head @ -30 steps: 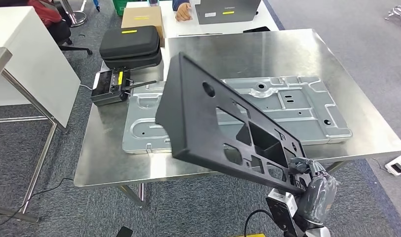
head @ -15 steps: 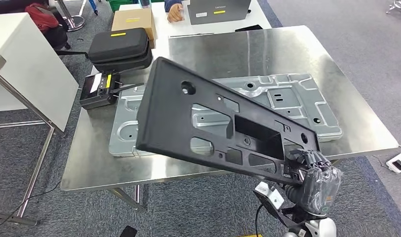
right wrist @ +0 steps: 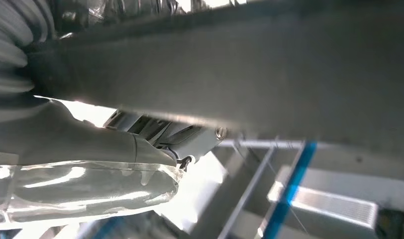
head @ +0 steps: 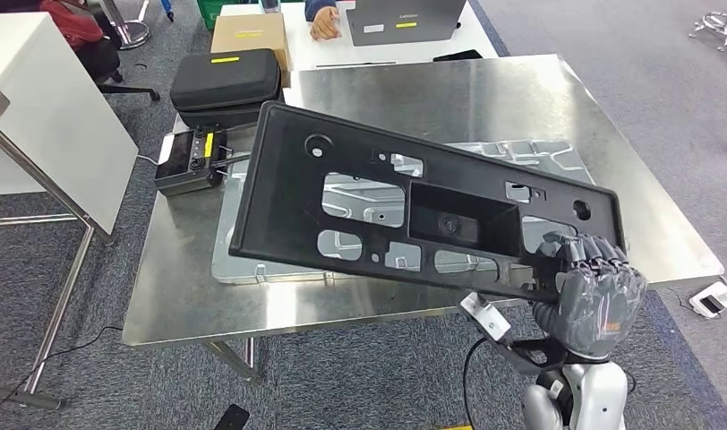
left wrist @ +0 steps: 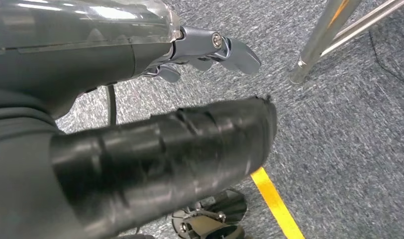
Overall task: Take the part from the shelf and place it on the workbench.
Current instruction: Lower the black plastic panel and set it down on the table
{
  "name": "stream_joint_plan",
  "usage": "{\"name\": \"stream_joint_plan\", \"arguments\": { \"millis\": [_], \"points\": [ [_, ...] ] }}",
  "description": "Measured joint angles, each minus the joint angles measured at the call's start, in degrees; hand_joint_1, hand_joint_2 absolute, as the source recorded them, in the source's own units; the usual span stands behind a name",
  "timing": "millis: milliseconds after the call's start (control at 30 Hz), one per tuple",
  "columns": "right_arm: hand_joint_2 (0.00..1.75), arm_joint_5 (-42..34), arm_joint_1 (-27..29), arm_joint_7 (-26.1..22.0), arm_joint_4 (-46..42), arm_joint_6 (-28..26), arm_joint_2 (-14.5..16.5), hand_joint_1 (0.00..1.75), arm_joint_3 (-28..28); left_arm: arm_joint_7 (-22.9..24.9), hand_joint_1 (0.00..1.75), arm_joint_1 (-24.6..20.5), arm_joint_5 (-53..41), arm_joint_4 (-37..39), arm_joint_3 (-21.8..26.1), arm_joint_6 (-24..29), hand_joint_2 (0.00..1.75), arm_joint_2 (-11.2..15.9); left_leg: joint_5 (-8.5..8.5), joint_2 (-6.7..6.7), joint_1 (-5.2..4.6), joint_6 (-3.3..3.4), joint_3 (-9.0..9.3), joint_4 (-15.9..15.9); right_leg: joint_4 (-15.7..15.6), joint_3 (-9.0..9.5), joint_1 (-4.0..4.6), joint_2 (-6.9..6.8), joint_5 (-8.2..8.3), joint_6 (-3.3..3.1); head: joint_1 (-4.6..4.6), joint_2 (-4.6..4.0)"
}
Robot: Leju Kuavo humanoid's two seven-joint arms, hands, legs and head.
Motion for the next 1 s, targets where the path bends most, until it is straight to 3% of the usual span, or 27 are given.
{"name": "stream_joint_plan", "arguments": {
  "millis": [67, 100, 233, 300, 367, 400, 433, 467, 567, 633, 700, 767, 800, 900, 933, 967, 1000],
  "points": [
    [1.75, 1.6, -2.1, 2.1, 0.9, 0.0, -1.2, 1.68, 0.6, 0.2, 0.0, -0.2, -0.3, 0.0, -0.3, -0.1, 0.0, -0.1, -0.25, -0.11, -0.15, -0.31, -0.13, 0.4, -6.7, 3.11, 0.2, -0.06, 2.51, -0.4, 0.0, 0.0],
    [1.75, 2.2, -3.0, 3.0, 1.3, 0.0, -1.7, 1.67, 1.0, 0.3, 0.0, -0.3, -0.3, 0.0, -0.5, -0.2, 0.0, -0.2, -0.29, -0.16, -0.23, -0.52, -0.25, 0.6, -8.2, 3.78, 0.35, -0.05, 2.78, -0.65, -0.01, -0.01],
    [1.75, 5.4, -7.1, 7.9, 4.2, 1.4, -4.2, 1.69, 3.3, 0.6, 0.0, -0.5, -0.7, 0.0, -1.0, -0.4, 0.0, -0.3, -0.57, -0.22, -0.24, -1.56, -0.69, 1.0, -8.9, 3.86, 0.22, 0.06, 3.21, -1.73, -0.05, 0.0],
    [1.75, 6.4, -9.5, 9.5, 6.0, 2.5, -5.2, 1.69, 4.3, 0.8, 0.0, -0.7, -1.0, 0.0, -1.2, -0.5, 0.0, -0.3, -3.01, -0.21, -0.1, -2.11, -2.46, 4.9, -9.2, 3.84, -0.06, -0.05, 3.48, -2.28, -0.09, -0.01],
    [1.75, 7.4, -12.1, 10.6, 8.5, 3.6, -6.1, 1.7, 5.3, 1.1, 0.0, -0.8, -1.3, 0.0, -1.5, -0.7, 0.0, -0.3, -6.59, -0.18, 0.12, -2.51, -6.18, 12.7, -9.2, 3.59, -0.03, -0.13, 3.57, -2.52, -0.13, -0.02],
    [1.75, 7.9, -13.3, 11.0, 10.0, 4.3, -6.5, 1.7, 5.8, 1.3, 0.0, -0.8, -1.4, 0.0, -1.7, -0.8, 0.0, -0.3, -7.62, -0.17, 0.17, -2.62, -7.83, 16.1, -9.1, 3.48, 0.0, -0.13, 3.59, -2.55, -0.13, -0.02],
    [1.75, 8.4, -14.5, 11.5, 11.4, 4.9, -6.9, 1.69, 6.3, 1.4, 0.0, -0.8, -1.5, 0.0, -1.9, -0.9, 0.0, -0.3, -7.53, -0.17, 0.19, -2.65, -8.65, 17.5, -9.0, 3.41, 0.01, -0.12, 3.59, -2.56, -0.13, -0.02],
    [1.75, 8.8, -15.7, 12.0, 12.7, 5.6, -7.2, 1.68, 6.8, 1.5, 0.0, -0.9, -1.5, 0.0, -2.1, -0.9, 0.0, -0.3, -6.27, -0.17, 0.19, -2.57, -8.29, 16.5, -9.0, 3.41, 0.03, -0.11, 3.59, -2.55, -0.13, -0.02],
    [1.75, 9.4, -19.8, 15.1, 16.8, 7.8, -8.4, 1.69, 9.4, 1.7, 0.0, -1.1, -1.9, 0.0, -2.6, -1.2, 0.0, -0.3, -0.48, -0.18, 0.06, -1.78, -3.18, 5.0, -8.8, 3.48, 0.16, -0.08, 3.53, -2.27, -0.12, 0.0],
    [1.75, 9.4, -22.8, 17.3, 19.8, 9.3, -9.2, 1.69, 12.0, 2.0, 0.0, -1.4, -2.2, 0.0, -2.9, -1.5, 0.0, -0.4, 0.39, -0.19, -0.16, -1.44, -1.59, 1.2, -8.8, 3.22, 0.29, -0.01, 3.64, -1.7, -0.11, 0.0],
    [1.75, 9.4, -25.7, 19.0, 22.9, 10.5, -9.7, 1.7, 15.1, 2.2, 0.0, -1.5, -2.4, 0.0, -3.3, -1.7, 0.0, -0.4, 0.49, -0.16, -0.15, -1.1, -1.53, 0.7, -8.9, 3.02, 0.34, 0.05, 3.79, -0.99, -0.12, -0.01],
    [1.75, 9.5, -28.2, 20.3, 26.2, 11.6, -10.0, 1.71, 18.2, 2.4, 0.0, -1.7, -2.6, 0.0, -3.7, -2.0, 0.0, -0.5, 0.92, -0.1, 0.08, -0.48, -1.31, 0.0, -7.6, 2.43, 0.3, 0.0, 2.81, -0.43, -0.09, -0.01],
    [1.75, 9.5, -29.4, 20.8, 27.8, 12.0, -10.0, 1.71, 19.7, 2.5, 0.0, -1.9, -2.6, 0.0, -3.9, -2.1, 0.0, -0.5, 1.11, -0.07, 0.21, -0.19, -1.21, -0.2, -5.4, 1.39, 0.28, -0.04, 1.45, -0.21, -0.07, -0.01],
    [1.75, 9.4, -31.8, 22.0, 32.2, 12.6, -9.9, 1.7, 23.3, 2.6, 0.0, -2.2, -2.7, 0.0, -4.3, -2.4, 0.0, -0.7, 1.09, -0.13, 0.11, 0.16, -1.3, -0.1, 5.5, -3.81, 0.1, -0.09, -3.19, 0.21, -0.05, -0.01],
    [1.75, 9.4, -32.2, 22.1, 33.3, 12.6, -9.9, 1.69, 24.2, 2.6, 0.0, -2.2, -2.8, 0.0, -4.4, -2.5, 0.0, -0.7, 1.01, -0.2, 0.1, 0.19, -1.29, 0.0, 7.2, -4.81, 0.08, -0.09, -3.19, 0.28, -0.04, -0.01],
    [1.75, 9.4, -32.6, 22.2, 34.2, 12.8, -9.9, 1.69, 25.0, 2.7, 0.0, -2.1, -2.8, 0.0, -4.5, -2.5, 0.0, -0.7, 0.9, -0.3, 0.09, 0.18, -1.28, 0.1, 6.7, -4.78, 0.07, -0.1, -2.05, 0.29, -0.04, -0.01],
    [1.75, 9.4, -33.1, 22.2, 35.1, 13.1, -9.9, 1.69, 25.6, 2.7, 0.0, -2.1, -2.9, 0.0, -4.6, -2.5, 0.0, -0.8, 0.71, -0.4, 0.1, 0.13, -1.25, 0.4, 3.9, -3.65, 0.05, -0.11, 0.08, 0.21, -0.04, -0.01]
  ]
}}
